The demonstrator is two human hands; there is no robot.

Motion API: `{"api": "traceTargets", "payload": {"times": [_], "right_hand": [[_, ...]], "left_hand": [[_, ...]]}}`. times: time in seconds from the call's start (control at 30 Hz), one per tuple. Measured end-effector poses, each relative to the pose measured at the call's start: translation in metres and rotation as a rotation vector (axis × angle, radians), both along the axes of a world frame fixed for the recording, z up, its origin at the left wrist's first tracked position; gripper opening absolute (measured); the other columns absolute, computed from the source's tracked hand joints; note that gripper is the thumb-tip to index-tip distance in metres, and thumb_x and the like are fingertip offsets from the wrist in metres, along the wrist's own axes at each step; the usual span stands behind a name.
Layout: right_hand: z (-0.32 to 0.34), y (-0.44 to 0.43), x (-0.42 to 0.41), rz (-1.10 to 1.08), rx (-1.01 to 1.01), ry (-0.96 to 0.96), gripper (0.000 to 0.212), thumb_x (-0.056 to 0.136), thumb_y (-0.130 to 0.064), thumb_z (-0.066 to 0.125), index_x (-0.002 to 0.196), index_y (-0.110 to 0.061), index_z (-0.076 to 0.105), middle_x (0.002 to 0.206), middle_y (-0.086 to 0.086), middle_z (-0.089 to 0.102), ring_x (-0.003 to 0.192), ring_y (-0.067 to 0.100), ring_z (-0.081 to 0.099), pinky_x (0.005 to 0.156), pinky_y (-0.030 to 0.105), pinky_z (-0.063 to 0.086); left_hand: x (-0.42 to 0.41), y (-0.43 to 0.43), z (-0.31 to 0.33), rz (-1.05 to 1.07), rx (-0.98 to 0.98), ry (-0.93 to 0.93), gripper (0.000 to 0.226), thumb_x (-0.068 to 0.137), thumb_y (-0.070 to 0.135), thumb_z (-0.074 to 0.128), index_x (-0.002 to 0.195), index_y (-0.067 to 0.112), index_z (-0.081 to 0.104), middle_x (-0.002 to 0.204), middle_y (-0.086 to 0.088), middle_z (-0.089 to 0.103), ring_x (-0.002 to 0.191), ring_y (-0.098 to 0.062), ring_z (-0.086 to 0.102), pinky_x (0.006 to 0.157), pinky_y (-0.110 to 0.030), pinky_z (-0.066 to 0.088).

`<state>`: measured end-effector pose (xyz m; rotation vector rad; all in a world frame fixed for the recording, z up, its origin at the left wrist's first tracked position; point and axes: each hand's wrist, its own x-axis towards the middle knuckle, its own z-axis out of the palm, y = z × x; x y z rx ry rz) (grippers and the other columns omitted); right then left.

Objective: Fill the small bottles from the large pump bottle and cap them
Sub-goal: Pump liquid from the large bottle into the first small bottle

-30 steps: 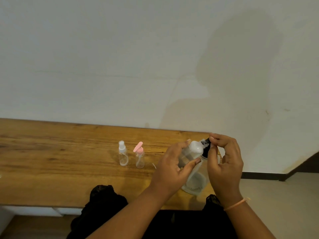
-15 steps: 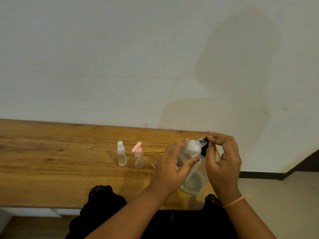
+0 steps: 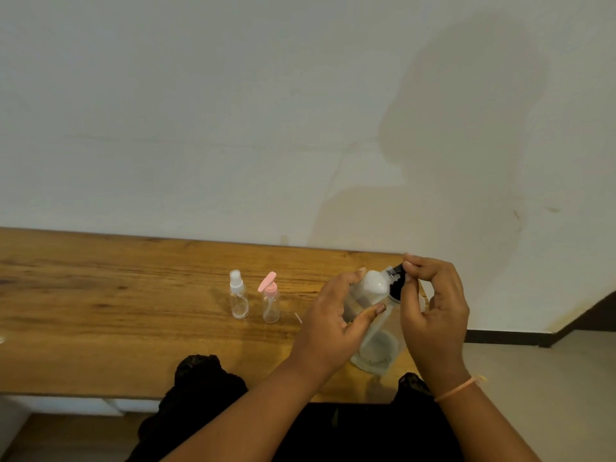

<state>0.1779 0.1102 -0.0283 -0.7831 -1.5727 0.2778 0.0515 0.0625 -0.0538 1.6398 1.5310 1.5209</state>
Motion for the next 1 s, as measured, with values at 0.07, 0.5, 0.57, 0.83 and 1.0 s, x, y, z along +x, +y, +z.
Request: {"api": "traceTargets", "payload": {"times": [0.07,0.5,0.57,0.83,1.0], "right_hand": [[-0.0019,0.0013,0.0009,0.003,-0.014,-0.004,0.013,0.086,-0.011,0.046,0.092,-0.014,0.057,0.095,0.004,0.059,0.100,-0.006,0.055,0.085,0.012,0.046],[0.0004,0.0010,0.0000,-0.011,0.006,0.010,0.015,0.085,-0.010,0.046,0.091,-0.008,0.060,0.095,0.002,0.058,0.099,-0.006,0.055,0.085,0.011,0.045],[-0.0008,0.0026,0.0011,-0.020,-0.008,-0.003,0.017,0.085,-0.010,0.046,0.089,-0.004,0.061,0.094,0.003,0.057,0.099,-0.007,0.055,0.084,0.010,0.044],[0.0017,-0.0030,-0.0014,0.005,-0.004,0.032,0.014,0.085,-0.010,0.047,0.093,-0.013,0.058,0.096,0.001,0.058,0.099,-0.005,0.056,0.085,0.011,0.046],[0.0022,-0.0026,-0.0004,0.006,-0.001,0.014,0.014,0.085,-0.007,0.047,0.092,-0.013,0.057,0.095,-0.003,0.056,0.100,-0.007,0.055,0.084,0.008,0.044]], "left_hand": [[-0.0005,-0.0006,-0.0001,-0.007,-0.019,-0.003,0.042,0.084,0.036,0.069,0.121,0.031,0.051,0.113,0.009,0.059,0.102,0.000,0.056,0.076,-0.004,0.042],[0.0010,0.0016,0.0019,-0.011,0.004,-0.017,0.043,0.082,0.044,0.066,0.121,0.033,0.050,0.114,0.009,0.060,0.104,-0.003,0.057,0.076,-0.004,0.043],[-0.0004,0.0027,-0.0005,-0.029,-0.022,-0.024,0.043,0.082,0.048,0.064,0.120,0.034,0.048,0.114,0.009,0.060,0.101,-0.005,0.058,0.072,-0.007,0.046],[-0.0008,-0.0027,0.0009,-0.025,0.001,-0.041,0.042,0.084,0.038,0.068,0.121,0.031,0.051,0.115,0.006,0.059,0.107,-0.005,0.056,0.075,-0.004,0.043],[-0.0005,-0.0005,0.0009,-0.023,0.004,-0.037,0.041,0.084,0.037,0.068,0.120,0.032,0.051,0.117,0.006,0.059,0.107,-0.005,0.057,0.076,-0.004,0.043]]}}
